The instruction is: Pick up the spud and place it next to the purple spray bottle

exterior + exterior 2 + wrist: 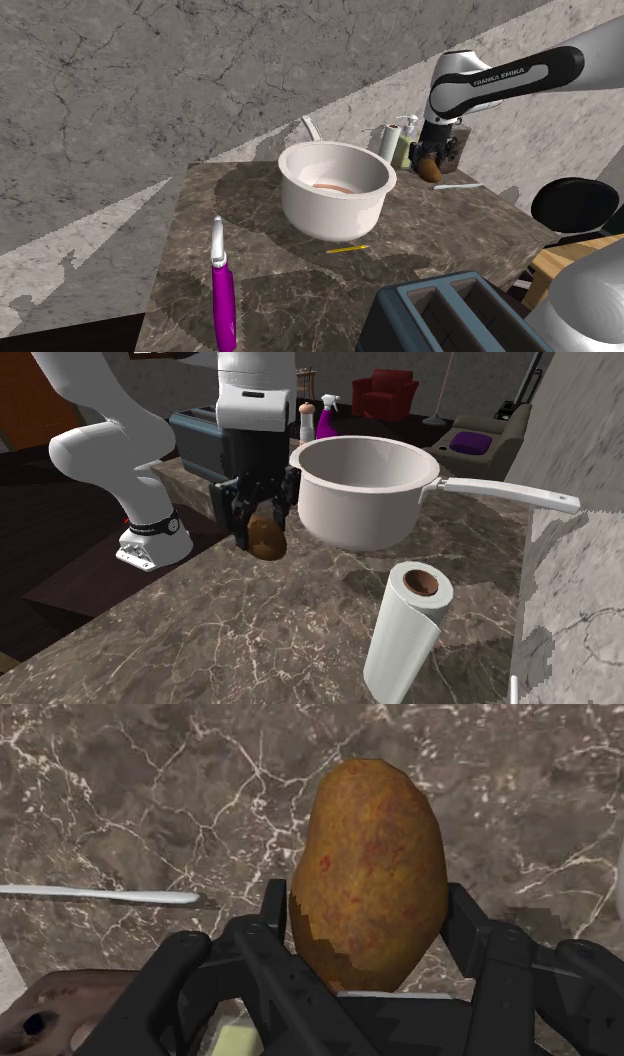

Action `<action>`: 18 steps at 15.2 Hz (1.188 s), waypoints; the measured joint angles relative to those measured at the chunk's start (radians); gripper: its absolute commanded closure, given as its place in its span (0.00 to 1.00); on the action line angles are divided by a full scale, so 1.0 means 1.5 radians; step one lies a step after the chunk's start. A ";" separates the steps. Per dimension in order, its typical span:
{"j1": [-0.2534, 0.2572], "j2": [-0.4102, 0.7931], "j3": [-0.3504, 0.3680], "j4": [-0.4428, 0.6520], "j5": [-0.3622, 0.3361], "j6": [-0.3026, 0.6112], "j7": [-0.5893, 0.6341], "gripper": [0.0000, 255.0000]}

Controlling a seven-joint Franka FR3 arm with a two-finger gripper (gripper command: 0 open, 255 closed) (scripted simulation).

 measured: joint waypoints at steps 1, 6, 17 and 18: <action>0.001 -0.006 0.001 0.005 0.001 -0.011 0.000 1.00; 0.001 -0.019 0.002 0.038 0.004 -0.057 -0.008 1.00; 0.003 -0.033 0.004 0.124 0.010 -0.155 -0.020 1.00; 0.003 -0.031 0.005 0.133 0.010 -0.163 -0.022 1.00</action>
